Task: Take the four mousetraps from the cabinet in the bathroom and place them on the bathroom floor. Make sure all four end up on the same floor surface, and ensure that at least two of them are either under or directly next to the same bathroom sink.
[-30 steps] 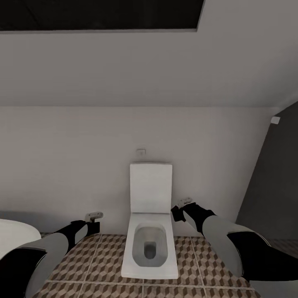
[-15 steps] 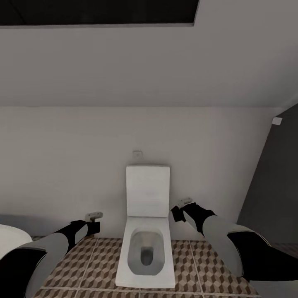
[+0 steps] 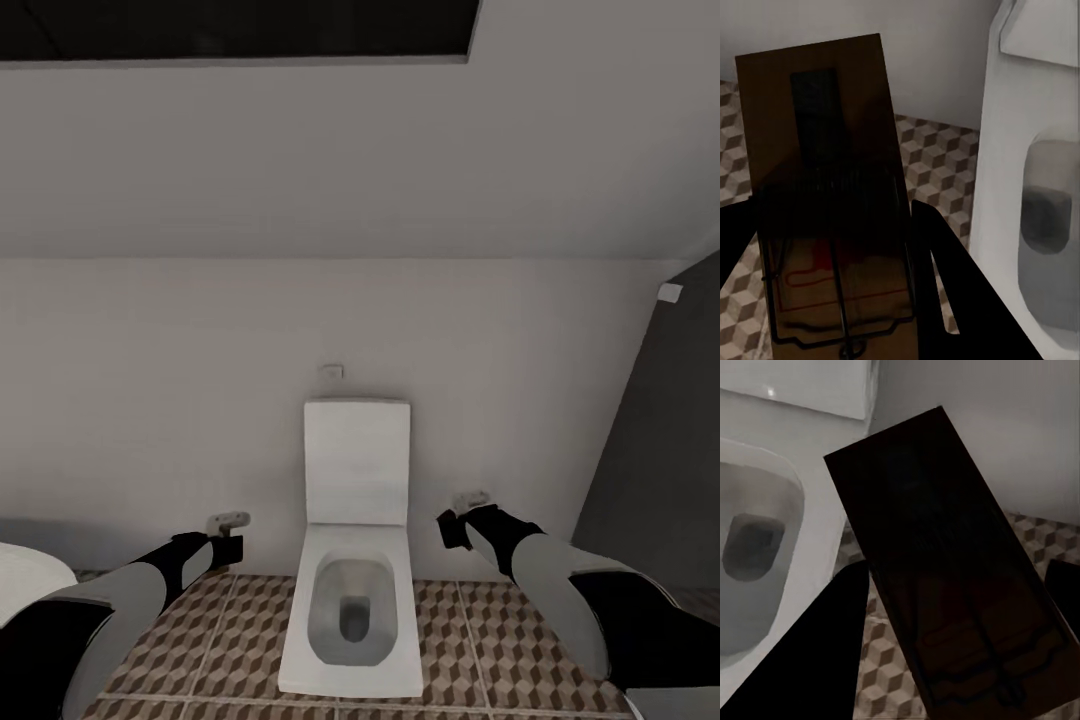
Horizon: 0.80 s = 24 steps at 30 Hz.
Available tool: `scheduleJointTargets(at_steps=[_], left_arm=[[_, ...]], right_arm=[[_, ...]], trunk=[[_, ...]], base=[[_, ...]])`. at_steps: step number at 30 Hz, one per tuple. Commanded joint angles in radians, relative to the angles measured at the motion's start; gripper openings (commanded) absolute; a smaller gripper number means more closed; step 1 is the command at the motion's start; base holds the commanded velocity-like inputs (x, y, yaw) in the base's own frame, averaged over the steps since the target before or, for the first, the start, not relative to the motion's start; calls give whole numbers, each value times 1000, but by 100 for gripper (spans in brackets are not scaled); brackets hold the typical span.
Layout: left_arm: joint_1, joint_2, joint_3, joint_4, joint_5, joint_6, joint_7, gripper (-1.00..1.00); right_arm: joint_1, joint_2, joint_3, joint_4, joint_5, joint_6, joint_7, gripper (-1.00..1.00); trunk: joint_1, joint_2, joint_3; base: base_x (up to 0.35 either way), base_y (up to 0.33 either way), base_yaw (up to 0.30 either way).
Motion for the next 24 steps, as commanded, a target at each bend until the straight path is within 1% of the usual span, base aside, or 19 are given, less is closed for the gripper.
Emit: scheduleJointTargets(at_steps=[1, 3, 7, 24], left_arm=[[-1, -3, -9, -1, 5, 4, -2, -100], [-1, -17, -10, -3, 0, 4, -2, -100], [-1, -26, -12, -7, -3, 4, -4, -100], [-1, -30, -18, -8, -6, 4, -6, -100]], right_arm=[[15, -2, 5, 1, 4, -7, -9, -100], [54, -4, 5, 2, -3, -27, -32, -100], [71, -4, 4, 2, -7, -34, -39, -100], [79, -4, 6, 2, -8, -28, -29, -100]], trunk=[[0, -1, -1], [0, -1, -1], [0, -1, -1], [0, -1, -1]], base=[[0, 0, 0], [0, 0, 0], [0, 0, 0], [0, 0, 0]])
